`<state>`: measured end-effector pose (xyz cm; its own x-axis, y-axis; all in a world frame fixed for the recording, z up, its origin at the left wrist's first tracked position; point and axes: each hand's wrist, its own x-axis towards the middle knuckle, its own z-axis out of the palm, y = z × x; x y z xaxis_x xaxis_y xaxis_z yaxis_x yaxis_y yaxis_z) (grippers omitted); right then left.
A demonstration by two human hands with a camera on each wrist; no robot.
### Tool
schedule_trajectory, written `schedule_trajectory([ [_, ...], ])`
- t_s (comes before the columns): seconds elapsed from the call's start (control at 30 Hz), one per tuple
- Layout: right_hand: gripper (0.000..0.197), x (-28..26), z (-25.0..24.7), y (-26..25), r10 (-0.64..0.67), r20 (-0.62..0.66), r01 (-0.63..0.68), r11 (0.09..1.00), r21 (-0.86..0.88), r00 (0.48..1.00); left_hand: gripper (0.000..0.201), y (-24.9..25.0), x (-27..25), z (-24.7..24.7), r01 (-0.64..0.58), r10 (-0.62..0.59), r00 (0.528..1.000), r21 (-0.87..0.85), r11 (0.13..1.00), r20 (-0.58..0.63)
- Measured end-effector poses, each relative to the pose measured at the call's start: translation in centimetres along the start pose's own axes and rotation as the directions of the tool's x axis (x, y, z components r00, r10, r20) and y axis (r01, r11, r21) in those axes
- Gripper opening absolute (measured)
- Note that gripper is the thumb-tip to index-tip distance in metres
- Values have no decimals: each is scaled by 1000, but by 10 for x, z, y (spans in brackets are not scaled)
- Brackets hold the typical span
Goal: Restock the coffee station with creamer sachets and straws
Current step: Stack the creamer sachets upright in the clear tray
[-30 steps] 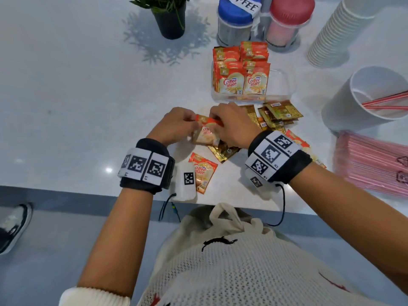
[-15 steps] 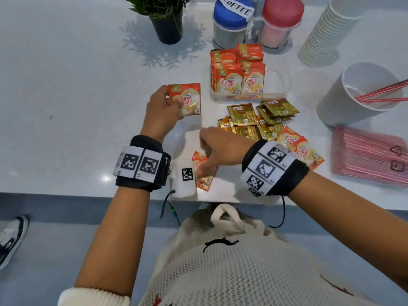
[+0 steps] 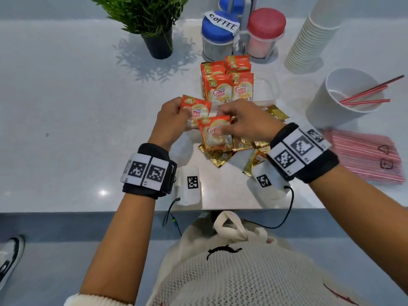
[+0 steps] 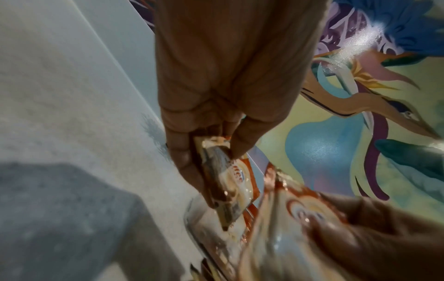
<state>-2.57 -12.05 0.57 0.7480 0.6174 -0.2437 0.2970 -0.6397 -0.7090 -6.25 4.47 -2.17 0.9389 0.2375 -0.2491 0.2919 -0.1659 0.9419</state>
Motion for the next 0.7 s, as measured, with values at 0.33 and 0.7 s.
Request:
schedule_trajectory([
  [0.33, 25, -14, -27, 37, 234, -310, -86, 901, 426, 921, 23, 18, -11, 65, -102, 116, 981, -91, 991, 157],
  [0.7, 32, -77, -57, 95, 441, -234, -435, 897, 78, 866, 12, 26, -5, 131, -115, 129, 964, -75, 991, 231],
])
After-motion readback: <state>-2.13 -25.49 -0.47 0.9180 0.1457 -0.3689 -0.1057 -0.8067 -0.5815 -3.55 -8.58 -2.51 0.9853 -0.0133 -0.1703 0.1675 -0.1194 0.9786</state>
